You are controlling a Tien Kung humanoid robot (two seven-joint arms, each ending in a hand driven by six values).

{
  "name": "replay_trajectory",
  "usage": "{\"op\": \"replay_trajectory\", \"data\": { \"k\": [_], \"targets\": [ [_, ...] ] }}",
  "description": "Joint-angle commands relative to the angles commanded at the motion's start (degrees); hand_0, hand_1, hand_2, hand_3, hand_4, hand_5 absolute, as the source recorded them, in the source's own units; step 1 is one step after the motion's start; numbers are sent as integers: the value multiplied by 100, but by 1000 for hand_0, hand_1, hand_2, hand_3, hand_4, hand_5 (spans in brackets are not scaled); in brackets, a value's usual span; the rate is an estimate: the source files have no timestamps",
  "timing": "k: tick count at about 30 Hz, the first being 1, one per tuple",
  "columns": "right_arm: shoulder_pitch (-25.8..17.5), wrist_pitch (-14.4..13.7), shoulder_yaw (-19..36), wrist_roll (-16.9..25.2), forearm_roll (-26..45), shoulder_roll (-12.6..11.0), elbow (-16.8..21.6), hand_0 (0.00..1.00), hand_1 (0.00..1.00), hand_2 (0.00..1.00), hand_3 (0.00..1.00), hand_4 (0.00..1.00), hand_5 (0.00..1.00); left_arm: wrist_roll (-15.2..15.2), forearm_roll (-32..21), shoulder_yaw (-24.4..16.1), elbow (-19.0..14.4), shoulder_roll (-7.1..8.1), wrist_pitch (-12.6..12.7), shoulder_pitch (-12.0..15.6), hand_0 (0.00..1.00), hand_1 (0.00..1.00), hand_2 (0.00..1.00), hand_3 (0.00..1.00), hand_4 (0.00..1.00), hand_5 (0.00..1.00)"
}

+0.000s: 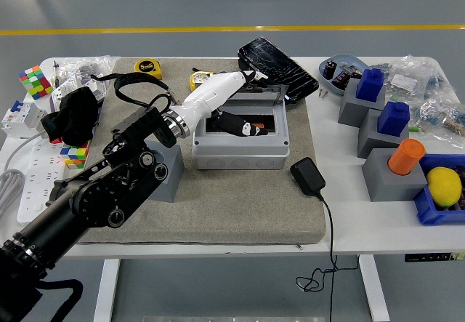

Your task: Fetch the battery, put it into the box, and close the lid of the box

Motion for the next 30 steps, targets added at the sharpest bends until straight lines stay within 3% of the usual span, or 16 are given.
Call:
{"op": "replay_trajectory", "data": {
  "k": [2, 24, 30],
  "targets": [
    [-5, 1, -11, 4, 7, -1, 0, 821, 761, 772, 793, 998, 601, 22, -58, 84, -105, 0, 4, 68, 592, 713, 728, 784, 998, 261],
    [-49, -6, 63, 12, -21, 1, 0, 821, 761, 770, 792, 998, 600, 111, -412, 461, -292, 0, -14, 531, 576, 713, 730, 789, 998, 278],
    [-54, -6, 65, 24, -27, -3, 0, 821, 761, 770, 792, 998, 601, -45, -566, 116, -777, 0, 58, 823, 573, 711, 729, 789, 998, 280]
  ]
}}
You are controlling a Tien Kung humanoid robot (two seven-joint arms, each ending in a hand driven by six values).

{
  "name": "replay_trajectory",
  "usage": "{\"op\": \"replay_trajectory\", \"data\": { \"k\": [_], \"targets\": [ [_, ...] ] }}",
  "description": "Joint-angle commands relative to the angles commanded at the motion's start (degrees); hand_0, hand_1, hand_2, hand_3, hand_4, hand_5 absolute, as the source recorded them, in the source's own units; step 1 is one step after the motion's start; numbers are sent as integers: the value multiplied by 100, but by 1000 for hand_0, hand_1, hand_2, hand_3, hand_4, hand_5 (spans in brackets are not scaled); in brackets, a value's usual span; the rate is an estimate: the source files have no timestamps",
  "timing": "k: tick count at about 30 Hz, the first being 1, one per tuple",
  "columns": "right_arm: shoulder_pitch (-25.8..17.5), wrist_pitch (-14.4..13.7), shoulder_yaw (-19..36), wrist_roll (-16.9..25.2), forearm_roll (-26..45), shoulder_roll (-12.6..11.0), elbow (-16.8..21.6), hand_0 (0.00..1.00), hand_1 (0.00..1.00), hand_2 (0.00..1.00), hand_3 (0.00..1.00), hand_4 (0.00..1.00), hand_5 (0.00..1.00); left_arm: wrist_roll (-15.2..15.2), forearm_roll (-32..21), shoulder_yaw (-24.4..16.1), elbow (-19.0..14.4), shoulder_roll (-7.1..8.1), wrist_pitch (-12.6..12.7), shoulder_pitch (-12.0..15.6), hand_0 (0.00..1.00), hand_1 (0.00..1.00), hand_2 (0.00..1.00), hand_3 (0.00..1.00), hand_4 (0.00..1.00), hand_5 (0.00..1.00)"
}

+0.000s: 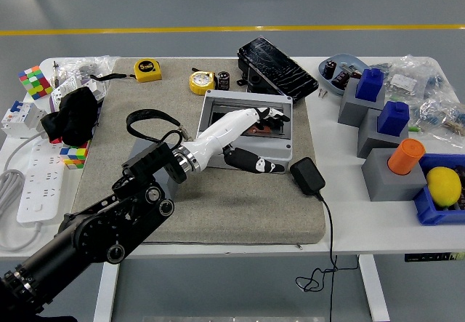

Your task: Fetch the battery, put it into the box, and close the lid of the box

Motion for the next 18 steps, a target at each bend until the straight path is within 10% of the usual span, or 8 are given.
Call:
{"op": "replay_trajectory", "data": {
  "k": [18],
  "targets": [
    [45, 2, -86, 80, 123, -98, 0, 821, 760, 770, 791, 998, 600, -457, -1568, -2127, -1177, 0, 239, 1395, 609, 711, 723, 772, 998, 285]
  ]
}}
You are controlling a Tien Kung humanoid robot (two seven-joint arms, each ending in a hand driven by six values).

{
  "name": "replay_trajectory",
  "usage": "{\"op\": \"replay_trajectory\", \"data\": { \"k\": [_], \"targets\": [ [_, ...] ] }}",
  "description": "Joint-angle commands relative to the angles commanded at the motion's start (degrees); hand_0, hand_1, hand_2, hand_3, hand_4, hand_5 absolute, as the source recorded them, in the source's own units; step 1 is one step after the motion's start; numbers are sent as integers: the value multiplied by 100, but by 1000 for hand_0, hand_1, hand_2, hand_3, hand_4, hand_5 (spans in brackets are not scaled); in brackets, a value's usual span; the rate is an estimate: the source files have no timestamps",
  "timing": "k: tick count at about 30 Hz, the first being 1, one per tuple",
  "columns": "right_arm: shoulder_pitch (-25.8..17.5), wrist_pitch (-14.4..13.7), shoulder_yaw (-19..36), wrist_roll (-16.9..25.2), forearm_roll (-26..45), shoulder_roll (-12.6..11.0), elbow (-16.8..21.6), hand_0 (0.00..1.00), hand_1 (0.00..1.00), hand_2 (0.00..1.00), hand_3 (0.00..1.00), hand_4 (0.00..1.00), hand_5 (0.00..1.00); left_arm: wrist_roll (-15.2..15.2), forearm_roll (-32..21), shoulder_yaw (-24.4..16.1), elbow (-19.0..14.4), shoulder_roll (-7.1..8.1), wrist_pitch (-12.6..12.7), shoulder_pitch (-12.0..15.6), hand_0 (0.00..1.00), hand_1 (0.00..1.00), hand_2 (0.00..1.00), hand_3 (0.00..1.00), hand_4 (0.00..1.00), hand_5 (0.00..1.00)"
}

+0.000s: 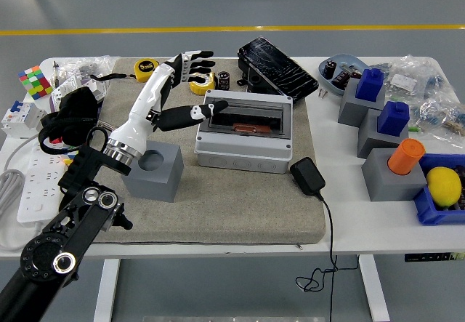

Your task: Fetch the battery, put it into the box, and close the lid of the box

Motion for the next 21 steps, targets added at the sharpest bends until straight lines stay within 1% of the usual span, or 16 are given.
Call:
{"op": "replay_trajectory", "data": {
  "k": [3, 5, 7, 8, 11, 15, 17, 21],
  "targets": [
    [-7, -6, 19, 18, 15, -24, 0, 821, 759, 769, 790, 998, 601, -43, -294, -295, -71, 18, 70, 151, 590, 705, 714, 765, 998, 286],
    [-11, -3, 46, 30, 17, -37, 0, 821, 759, 769, 790, 998, 601, -101, -511, -502, -146, 75, 89, 259, 590, 705, 714, 765, 998, 286],
    [-3, -5, 63, 51, 42, -51, 0, 821, 759, 769, 790, 998, 601, -144, -615, -629, -217, 117, 98, 338, 590, 705, 714, 765, 998, 286],
    [3, -7, 75, 68, 57, -57, 0, 819, 757, 770, 790, 998, 601, -165, -658, -688, -254, 141, 107, 380, 564, 693, 704, 752, 998, 284],
    [-1, -12, 32, 131, 157, -57, 0, 819, 757, 770, 790, 998, 601, -192, -685, -774, -322, 191, 128, 441, 564, 693, 704, 752, 998, 284],
    [-39, -18, -28, 199, 282, -60, 0, 817, 757, 769, 790, 998, 602, -220, -753, -738, -391, 226, 129, 491, 557, 690, 696, 749, 998, 278],
    [-53, -34, 8, 217, 291, -67, 0, 817, 757, 769, 790, 998, 602, -228, -795, -628, -399, 253, 123, 508, 557, 690, 696, 749, 998, 278],
    [-81, -65, 77, 283, 316, -53, 0, 808, 756, 768, 788, 998, 606, -205, -782, -319, -373, 359, 110, 546, 551, 686, 694, 751, 998, 270]
  ]
}}
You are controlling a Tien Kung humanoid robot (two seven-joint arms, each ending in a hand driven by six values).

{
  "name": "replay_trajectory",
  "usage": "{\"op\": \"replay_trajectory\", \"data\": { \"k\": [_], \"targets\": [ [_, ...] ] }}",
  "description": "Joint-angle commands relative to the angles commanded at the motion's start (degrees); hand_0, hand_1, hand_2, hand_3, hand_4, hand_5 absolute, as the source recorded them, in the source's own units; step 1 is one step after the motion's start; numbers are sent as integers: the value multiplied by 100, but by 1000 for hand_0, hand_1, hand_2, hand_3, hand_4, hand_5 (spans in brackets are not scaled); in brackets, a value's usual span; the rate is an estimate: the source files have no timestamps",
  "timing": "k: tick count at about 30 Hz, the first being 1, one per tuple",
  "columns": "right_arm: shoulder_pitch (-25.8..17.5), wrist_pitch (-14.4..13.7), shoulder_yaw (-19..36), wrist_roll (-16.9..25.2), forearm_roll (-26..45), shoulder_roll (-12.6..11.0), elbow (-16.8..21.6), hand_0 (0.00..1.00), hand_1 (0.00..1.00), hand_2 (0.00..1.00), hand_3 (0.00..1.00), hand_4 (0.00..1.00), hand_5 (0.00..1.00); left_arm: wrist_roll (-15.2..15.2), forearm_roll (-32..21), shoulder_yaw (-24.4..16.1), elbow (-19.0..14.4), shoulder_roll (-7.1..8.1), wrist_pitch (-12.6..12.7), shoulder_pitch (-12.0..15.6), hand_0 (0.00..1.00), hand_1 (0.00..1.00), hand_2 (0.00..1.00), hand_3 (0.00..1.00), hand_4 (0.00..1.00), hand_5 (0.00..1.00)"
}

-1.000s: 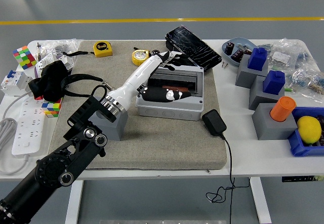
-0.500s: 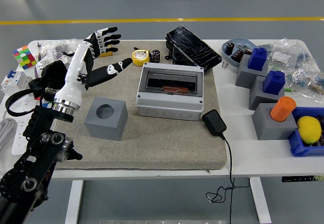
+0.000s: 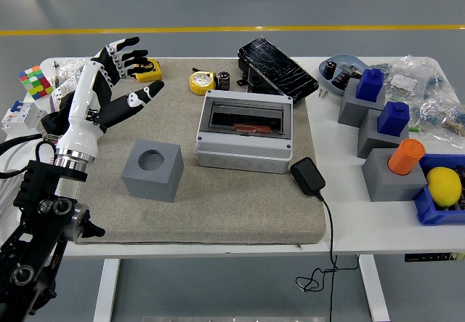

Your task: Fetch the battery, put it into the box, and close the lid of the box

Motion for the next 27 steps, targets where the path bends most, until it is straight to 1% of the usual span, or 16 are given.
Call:
{"op": "replay_trajectory", "data": {
  "k": [2, 5, 8, 15, 17, 21, 22, 27],
  "targets": [
    [-14, -5, 28, 58, 41, 19, 0, 808, 756, 768, 788, 998, 606, 13, 38, 117, 8, 26, -9, 43, 551, 686, 694, 751, 998, 270],
    [-26, -3, 51, 130, 74, 46, 0, 805, 754, 766, 785, 998, 607, 14, 43, 184, -21, 24, -12, 107, 549, 687, 694, 751, 998, 269],
    [-35, -7, 141, 167, 50, 88, 0, 805, 754, 766, 785, 998, 607, 6, 55, 180, -44, 25, -8, 143, 549, 687, 694, 751, 998, 269],
    [-20, -73, 246, 154, -10, 129, 0, 801, 753, 764, 784, 998, 607, 6, 56, 116, -81, 106, -38, 210, 548, 685, 694, 751, 998, 271],
    [-47, -76, 363, 127, -107, 161, 0, 799, 750, 763, 786, 998, 607, 17, 67, 119, -85, 130, -54, 253, 547, 678, 691, 748, 998, 259],
    [-105, -126, 960, 63, -495, 294, 0, 799, 750, 763, 786, 998, 607, 46, 82, 226, -85, 174, -78, 261, 547, 678, 691, 748, 998, 259],
    [-116, -120, 1021, 46, -542, 309, 0, 799, 750, 763, 786, 998, 607, 46, 85, 249, -93, 183, -79, 260, 547, 678, 691, 748, 998, 259],
    [-140, -135, 942, 69, -481, 313, 0, 795, 749, 762, 784, 998, 607, 92, 110, 300, -101, 174, -93, 357, 547, 673, 689, 747, 998, 254]
  ]
}}
